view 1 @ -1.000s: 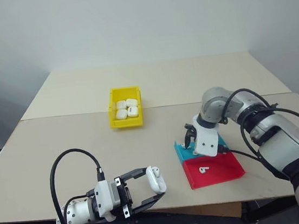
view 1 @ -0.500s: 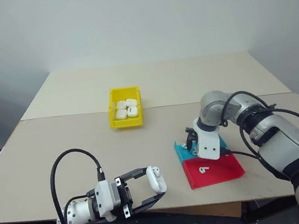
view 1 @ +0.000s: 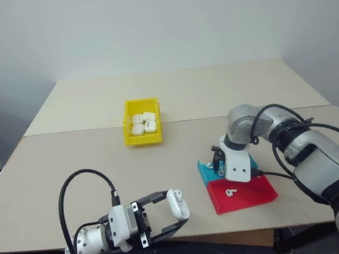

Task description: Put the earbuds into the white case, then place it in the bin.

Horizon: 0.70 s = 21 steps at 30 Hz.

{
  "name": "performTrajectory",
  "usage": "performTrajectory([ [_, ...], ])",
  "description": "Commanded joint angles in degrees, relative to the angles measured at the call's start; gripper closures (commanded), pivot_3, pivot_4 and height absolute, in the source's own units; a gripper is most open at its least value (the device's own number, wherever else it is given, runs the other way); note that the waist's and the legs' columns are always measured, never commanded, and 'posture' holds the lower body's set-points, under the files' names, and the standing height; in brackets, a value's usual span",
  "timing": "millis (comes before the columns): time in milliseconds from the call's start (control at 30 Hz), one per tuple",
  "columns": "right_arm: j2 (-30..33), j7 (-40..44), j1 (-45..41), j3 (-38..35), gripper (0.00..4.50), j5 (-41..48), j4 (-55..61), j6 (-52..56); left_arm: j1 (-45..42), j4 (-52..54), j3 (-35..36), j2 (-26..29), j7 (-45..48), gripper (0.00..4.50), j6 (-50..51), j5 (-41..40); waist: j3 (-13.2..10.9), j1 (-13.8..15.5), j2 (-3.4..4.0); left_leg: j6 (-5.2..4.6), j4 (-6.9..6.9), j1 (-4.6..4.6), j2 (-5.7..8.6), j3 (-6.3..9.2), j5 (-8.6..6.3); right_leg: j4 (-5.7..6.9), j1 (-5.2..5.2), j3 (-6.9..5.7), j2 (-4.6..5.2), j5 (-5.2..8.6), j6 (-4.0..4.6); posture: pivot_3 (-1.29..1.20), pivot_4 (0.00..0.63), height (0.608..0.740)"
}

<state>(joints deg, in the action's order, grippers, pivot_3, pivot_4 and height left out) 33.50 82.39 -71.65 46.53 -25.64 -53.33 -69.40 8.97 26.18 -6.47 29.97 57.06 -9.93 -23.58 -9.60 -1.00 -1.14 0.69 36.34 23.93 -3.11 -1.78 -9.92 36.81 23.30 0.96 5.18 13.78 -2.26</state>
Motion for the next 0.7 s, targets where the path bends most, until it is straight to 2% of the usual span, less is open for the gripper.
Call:
performTrajectory([
  [33,0.74,-0.37,-0.29,0.09,2.3,0.24,0.54,-1.14,0.12,1.51,-0.02,0.04,-0.03,1.76,-1.68,-0.1,0.0,0.0,0.0,0.0,0.0,0.0,0.0,0.0,0.0,0.0,0.0,0.0,0.0,0.0,0.0,0.0,0.15,0.74],
  [67,0.74,-0.49,-0.22,0.07,2.45,0.28,0.61,-1.13,0.14,1.51,-0.02,0.04,-0.05,1.76,-1.64,-0.1,0.0,-0.01,0.0,0.0,0.0,0.0,0.0,0.0,0.0,0.0,0.0,0.0,0.0,0.0,0.01,0.0,0.15,0.74],
  [633,1.07,0.31,0.41,0.01,2.45,1.88,2.51,-0.31,-0.21,1.1,-0.05,-0.07,0.04,1.76,-1.72,-0.07,0.0,-0.01,0.0,0.0,0.0,-0.01,0.0,0.0,0.0,0.0,0.0,0.0,0.0,0.01,0.01,0.0,0.15,0.74],
  [700,1.04,-0.29,0.38,-0.05,2.82,1.1,2.17,-0.48,-0.16,1.07,-0.07,-0.05,0.03,1.76,-1.78,0.03,0.0,-0.01,0.0,0.0,0.0,-0.01,0.0,0.0,0.0,0.0,0.0,0.0,0.0,0.01,0.01,0.0,0.15,0.74],
])
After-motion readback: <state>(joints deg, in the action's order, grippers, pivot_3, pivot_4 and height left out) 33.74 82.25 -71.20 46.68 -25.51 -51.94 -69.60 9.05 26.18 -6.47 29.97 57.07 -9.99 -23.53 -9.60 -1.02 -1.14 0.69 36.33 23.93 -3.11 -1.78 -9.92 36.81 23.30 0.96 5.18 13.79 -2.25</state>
